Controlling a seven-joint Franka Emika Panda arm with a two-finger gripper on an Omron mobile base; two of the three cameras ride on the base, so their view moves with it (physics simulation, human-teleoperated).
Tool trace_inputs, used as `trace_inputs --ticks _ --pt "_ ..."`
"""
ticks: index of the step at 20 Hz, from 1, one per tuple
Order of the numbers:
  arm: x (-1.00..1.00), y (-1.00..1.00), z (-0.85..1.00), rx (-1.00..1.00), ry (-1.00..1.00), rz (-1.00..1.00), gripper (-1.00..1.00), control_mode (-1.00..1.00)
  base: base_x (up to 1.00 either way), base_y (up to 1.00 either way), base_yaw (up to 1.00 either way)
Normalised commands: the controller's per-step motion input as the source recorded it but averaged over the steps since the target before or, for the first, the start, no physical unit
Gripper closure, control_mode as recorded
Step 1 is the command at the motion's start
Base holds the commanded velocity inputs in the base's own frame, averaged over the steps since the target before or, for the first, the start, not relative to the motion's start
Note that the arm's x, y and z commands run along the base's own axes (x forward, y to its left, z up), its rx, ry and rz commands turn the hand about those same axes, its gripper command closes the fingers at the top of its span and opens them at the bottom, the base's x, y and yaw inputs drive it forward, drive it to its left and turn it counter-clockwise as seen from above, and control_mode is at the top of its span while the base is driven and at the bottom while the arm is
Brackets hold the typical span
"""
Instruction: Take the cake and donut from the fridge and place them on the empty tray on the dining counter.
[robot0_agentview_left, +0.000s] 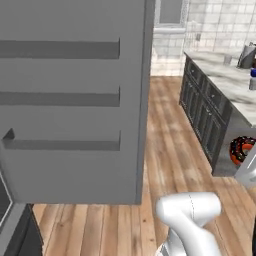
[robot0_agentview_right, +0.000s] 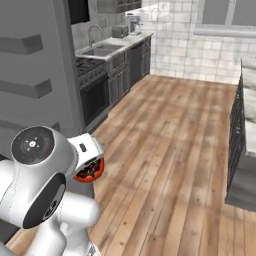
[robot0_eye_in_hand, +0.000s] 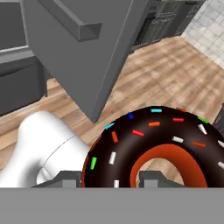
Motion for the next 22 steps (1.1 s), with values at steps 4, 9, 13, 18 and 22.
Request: trace_inputs --ticks 4,9,13,18,22 --pt "0.00 0.00 0.00 0.00 0.00 0.00 1.00 1.00 -0.24 -0.13 -0.52" --pt "0.00 0.00 0.00 0.00 0.00 0.00 1.00 1.00 -0.03 -0.25 -0.38" --pt "0.00 0.00 0.00 0.00 0.00 0.00 1.00 1.00 0.01 -0.33 -0.24" --pt "0.00 0.00 0.00 0.00 0.00 0.00 1.00 1.00 0.08 -0.92 -0.03" --pt "0.00 0.00 0.00 0.00 0.00 0.00 1.00 1.00 0.34 -1.00 0.00"
